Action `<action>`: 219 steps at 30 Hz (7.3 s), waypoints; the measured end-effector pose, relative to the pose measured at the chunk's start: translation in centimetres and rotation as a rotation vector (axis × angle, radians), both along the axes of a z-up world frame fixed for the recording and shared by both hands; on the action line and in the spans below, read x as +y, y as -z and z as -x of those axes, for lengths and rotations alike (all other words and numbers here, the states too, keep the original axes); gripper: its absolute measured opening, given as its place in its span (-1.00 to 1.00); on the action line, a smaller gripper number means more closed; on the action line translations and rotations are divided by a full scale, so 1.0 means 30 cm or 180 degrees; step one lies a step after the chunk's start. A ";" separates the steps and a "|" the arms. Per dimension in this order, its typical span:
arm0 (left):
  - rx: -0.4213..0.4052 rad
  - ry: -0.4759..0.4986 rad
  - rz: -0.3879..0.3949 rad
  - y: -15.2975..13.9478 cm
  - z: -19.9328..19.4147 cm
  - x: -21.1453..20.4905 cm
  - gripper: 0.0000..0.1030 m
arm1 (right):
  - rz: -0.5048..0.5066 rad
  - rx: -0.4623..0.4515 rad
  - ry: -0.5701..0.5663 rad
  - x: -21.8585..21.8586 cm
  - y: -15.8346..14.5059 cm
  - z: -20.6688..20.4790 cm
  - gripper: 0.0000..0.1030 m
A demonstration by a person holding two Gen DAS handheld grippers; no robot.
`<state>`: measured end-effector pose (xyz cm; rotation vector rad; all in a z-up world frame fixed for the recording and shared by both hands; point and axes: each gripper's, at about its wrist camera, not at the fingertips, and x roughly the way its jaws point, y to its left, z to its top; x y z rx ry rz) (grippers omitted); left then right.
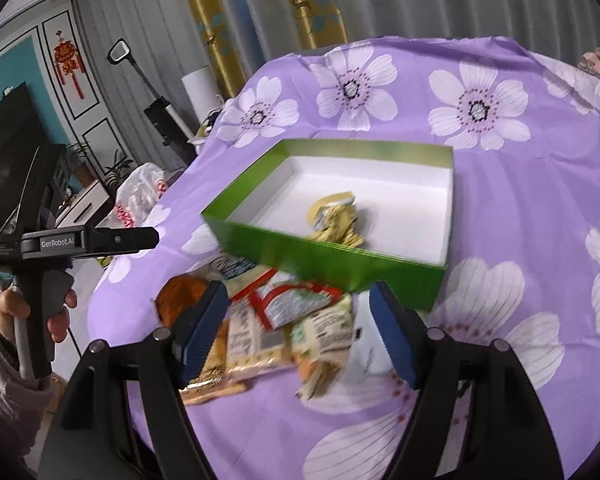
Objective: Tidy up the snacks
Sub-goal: 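Grasp the yellow rice-cracker bag with the right gripper, then lower the yellow rice-cracker bag into the green box and release it, then move the right gripper back and grasp the white wrapped packet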
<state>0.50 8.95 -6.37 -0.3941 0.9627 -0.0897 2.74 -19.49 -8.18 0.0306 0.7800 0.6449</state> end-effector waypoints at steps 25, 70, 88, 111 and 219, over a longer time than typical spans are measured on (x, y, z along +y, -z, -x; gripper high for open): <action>0.0311 0.0687 0.0524 0.236 0.095 -0.133 0.85 | 0.0360 0.0620 -0.0745 0.199 0.247 0.221 0.44; 0.0157 0.0961 -0.0047 0.164 0.166 -0.372 0.16 | 0.0263 0.0301 -0.0631 0.155 0.238 0.258 -0.42; -0.0637 0.0988 -0.0269 -0.159 0.068 -0.380 0.16 | -0.0070 -0.0452 -0.0403 0.098 -0.059 0.159 -0.43; -0.0604 0.0994 -0.0092 -0.162 -0.385 -0.405 0.17 | 0.0038 -0.0545 -0.0174 0.068 -0.066 -0.256 -0.43; 0.0027 0.1088 -0.0218 0.100 -0.157 -0.641 0.95 | -0.0137 0.0460 0.0424 -0.273 0.269 -0.060 0.50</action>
